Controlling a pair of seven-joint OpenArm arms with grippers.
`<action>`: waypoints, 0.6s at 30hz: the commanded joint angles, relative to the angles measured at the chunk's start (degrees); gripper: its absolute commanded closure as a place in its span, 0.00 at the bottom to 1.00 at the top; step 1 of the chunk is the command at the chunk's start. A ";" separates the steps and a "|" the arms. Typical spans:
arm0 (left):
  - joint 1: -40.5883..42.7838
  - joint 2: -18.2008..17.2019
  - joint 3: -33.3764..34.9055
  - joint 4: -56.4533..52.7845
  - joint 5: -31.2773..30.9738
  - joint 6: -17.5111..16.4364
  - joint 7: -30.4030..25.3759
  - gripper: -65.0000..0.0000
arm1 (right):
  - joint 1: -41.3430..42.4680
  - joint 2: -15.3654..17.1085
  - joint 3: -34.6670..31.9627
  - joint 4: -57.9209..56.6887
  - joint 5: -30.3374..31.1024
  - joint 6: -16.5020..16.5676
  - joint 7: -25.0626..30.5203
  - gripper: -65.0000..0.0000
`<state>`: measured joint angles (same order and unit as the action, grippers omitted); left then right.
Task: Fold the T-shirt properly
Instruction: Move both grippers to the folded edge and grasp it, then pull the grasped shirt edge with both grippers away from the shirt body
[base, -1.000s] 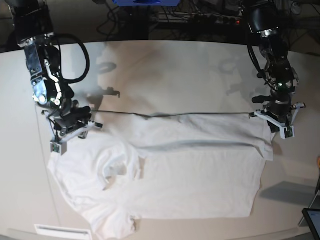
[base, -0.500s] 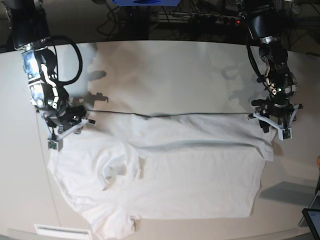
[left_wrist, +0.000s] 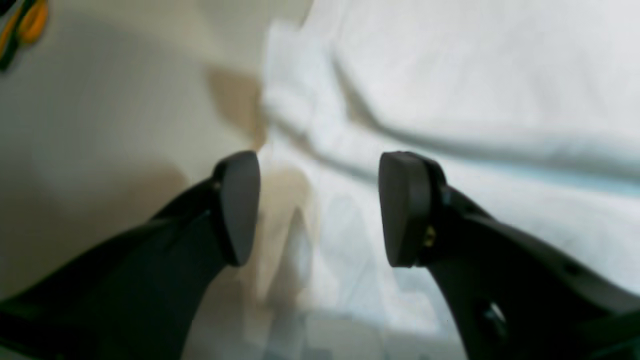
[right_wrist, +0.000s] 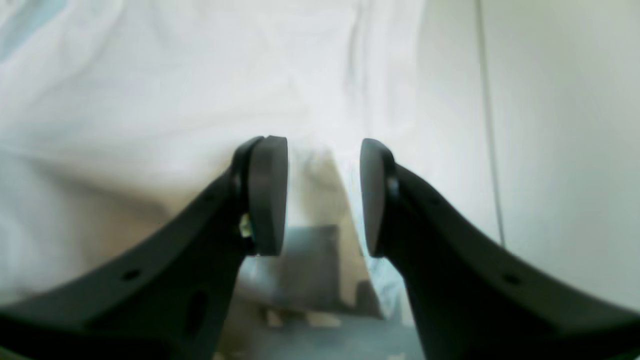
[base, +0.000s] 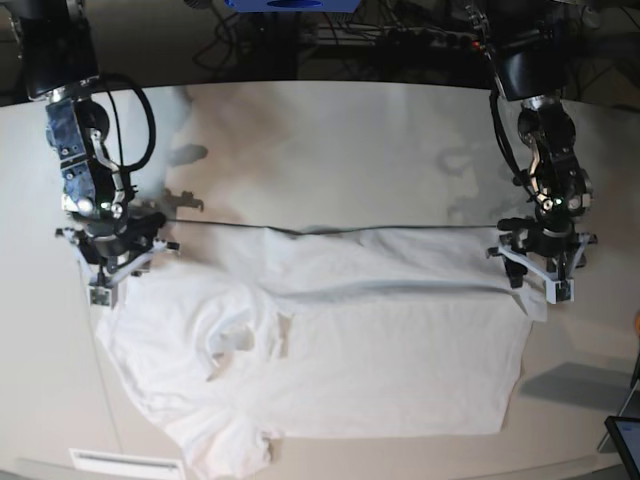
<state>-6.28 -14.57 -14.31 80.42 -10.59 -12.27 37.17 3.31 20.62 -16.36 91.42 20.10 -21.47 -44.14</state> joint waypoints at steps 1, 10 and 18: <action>-1.41 -0.69 -0.07 -0.91 0.17 0.27 -0.73 0.43 | 1.04 -0.36 0.23 -0.03 -0.45 0.42 0.93 0.64; -3.52 -0.69 0.11 -6.88 0.26 0.27 -0.73 0.44 | 2.27 -1.68 0.67 -6.45 -1.33 7.19 3.04 0.64; -0.27 -2.00 0.11 -11.46 0.26 0.10 -0.82 0.44 | -0.89 -1.68 0.76 -6.54 -1.33 7.10 2.95 0.64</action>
<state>-7.20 -15.75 -14.04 68.86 -12.32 -12.67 33.04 2.26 18.41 -15.97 84.62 18.83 -14.33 -38.52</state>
